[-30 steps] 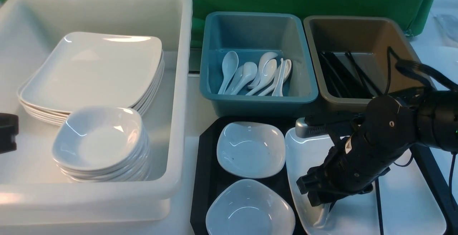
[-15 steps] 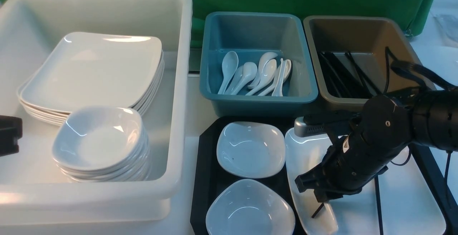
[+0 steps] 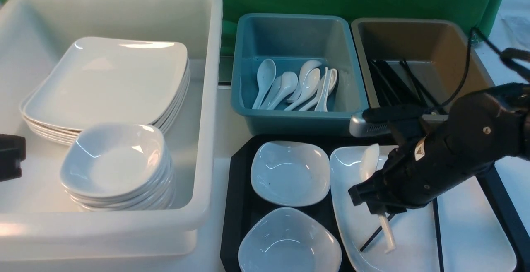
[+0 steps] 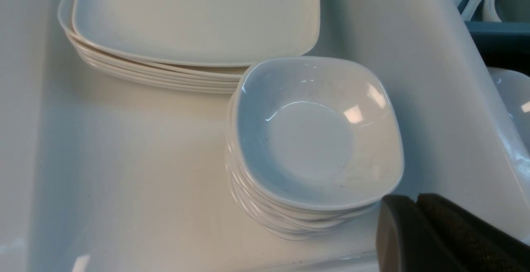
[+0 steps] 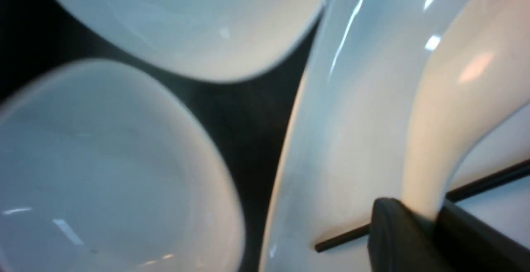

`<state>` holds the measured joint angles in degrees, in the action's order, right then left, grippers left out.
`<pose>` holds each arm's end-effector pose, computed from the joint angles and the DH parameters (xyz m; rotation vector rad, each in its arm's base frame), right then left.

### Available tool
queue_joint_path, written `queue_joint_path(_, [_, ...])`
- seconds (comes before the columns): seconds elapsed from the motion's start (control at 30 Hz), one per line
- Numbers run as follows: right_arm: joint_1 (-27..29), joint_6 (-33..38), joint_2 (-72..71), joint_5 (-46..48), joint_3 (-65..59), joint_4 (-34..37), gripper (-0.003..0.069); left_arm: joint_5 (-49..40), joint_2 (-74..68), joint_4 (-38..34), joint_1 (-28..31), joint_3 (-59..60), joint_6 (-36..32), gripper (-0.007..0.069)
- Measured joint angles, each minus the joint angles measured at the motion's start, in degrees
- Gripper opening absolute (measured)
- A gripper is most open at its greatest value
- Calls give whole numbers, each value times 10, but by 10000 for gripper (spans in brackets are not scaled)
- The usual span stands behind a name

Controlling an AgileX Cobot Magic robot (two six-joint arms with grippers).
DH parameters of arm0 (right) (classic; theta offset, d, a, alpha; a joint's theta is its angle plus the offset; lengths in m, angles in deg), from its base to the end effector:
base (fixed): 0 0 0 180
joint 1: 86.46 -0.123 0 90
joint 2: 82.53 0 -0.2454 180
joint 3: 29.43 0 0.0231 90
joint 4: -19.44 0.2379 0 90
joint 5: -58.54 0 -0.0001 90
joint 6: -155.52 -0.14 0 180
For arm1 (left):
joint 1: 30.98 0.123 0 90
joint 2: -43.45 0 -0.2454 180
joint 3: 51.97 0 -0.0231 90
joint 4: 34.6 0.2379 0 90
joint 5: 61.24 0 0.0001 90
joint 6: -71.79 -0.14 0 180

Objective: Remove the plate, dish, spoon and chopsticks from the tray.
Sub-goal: Use the right arm to grab a soup spoon from the plate, then use the right arm to put the soup spoon into the small storage box in the middle

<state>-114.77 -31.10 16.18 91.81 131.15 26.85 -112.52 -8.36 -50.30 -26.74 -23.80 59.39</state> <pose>0.2815 0.1629 0.1514 -0.3846 2.6482 0.3303 0.1847 -0.0160 0.2916 0.0762 2.2583 -0.1796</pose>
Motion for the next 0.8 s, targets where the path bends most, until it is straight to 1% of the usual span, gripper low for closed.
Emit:
queue_joint_path(0.13, [2,8,-22,3,39,0,87,0,0,0,0,0,0,17])
queue_joint_path(0.17, [3,13,-20,0,75,0,87,0,0,-3,0,0,0,17])
queue_joint_path(0.2, [3,15,-18,-1,85,0,87,0,0,-3,0,0,0,17])
queue_joint_path(0.23, [7,27,-2,-9,136,0,87,0,0,-4,0,0,0,17])
queue_joint_path(0.27, [9,31,9,-14,162,0,87,0,0,-4,0,0,0,17])
queue_joint_path(0.4, [28,33,97,-27,299,2,87,1,0,-6,0,0,0,17])
queue_joint_path(0.6, [48,32,243,-29,468,2,89,-3,0,-7,0,0,0,17])
queue_joint_path(0.63, [49,32,247,-29,473,2,90,-3,0,-7,0,0,0,17])
queue_joint_path(0.7, [49,24,290,-28,515,2,122,-7,0,-7,0,0,0,17])
queue_joint_path(0.73, [49,16,305,-28,529,2,153,-9,0,-7,0,0,0,17])
queue_joint_path(0.8, [49,11,326,-28,543,2,242,-10,0,-7,0,0,0,17])
